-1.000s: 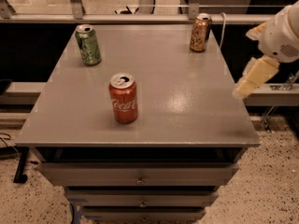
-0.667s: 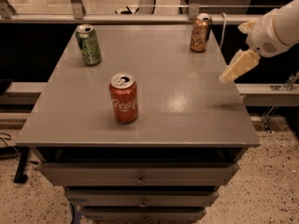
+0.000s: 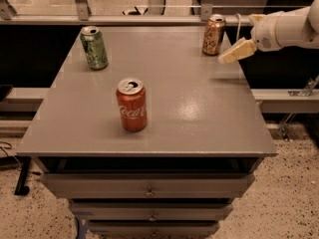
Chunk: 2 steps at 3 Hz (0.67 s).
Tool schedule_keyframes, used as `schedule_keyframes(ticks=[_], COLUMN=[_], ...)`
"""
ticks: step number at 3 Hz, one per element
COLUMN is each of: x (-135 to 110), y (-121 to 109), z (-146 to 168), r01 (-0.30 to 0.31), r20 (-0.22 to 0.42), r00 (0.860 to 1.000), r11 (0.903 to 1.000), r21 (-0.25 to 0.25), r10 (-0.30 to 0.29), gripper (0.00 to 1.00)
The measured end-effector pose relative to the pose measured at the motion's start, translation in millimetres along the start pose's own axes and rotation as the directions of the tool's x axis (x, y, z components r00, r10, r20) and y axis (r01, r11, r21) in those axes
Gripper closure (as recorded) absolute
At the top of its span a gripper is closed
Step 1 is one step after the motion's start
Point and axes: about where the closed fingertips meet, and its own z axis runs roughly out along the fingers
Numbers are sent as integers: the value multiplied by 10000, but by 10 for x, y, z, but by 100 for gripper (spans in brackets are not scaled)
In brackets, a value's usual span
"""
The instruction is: Move orange can near coke can
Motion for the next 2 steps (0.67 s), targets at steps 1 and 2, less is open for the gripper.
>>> schedule_keyframes(ticks=[1, 2], x=[-18, -124], y=[-264, -395], z=[280, 536], r01=[-1036, -1907], r20=[1596, 2928], r00=[9824, 9395], r11=[9941, 9815], r21=[320, 161], r10=[972, 1777], gripper=[0, 0])
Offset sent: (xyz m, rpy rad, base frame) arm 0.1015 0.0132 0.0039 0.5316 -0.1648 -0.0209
